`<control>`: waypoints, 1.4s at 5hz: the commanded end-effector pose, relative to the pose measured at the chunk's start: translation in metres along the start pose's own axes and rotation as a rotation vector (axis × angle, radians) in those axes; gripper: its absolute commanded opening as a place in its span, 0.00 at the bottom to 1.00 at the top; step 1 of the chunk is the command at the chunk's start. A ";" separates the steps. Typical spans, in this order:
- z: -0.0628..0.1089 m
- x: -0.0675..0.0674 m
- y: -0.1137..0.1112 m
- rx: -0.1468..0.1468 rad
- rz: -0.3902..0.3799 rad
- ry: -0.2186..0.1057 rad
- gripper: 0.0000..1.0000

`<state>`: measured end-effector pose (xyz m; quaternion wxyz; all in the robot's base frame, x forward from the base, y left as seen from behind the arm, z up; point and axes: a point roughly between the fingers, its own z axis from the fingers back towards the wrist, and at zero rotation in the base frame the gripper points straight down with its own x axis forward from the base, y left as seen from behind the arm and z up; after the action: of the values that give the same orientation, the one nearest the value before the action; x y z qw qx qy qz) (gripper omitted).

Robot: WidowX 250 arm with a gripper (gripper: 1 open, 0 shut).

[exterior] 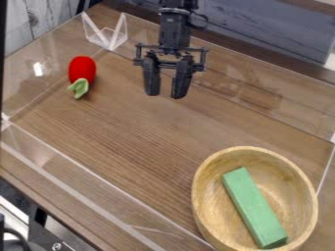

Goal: Move the red object to the left side of the table

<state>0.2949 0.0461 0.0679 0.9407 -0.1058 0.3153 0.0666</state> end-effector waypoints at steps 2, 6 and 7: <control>0.049 -0.041 0.005 0.012 -0.092 -0.163 1.00; 0.038 -0.029 0.020 0.059 -0.202 -0.365 1.00; 0.044 -0.024 0.019 0.083 -0.184 -0.383 1.00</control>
<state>0.2903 0.0715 0.0917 0.9822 -0.0951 0.1618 -0.0094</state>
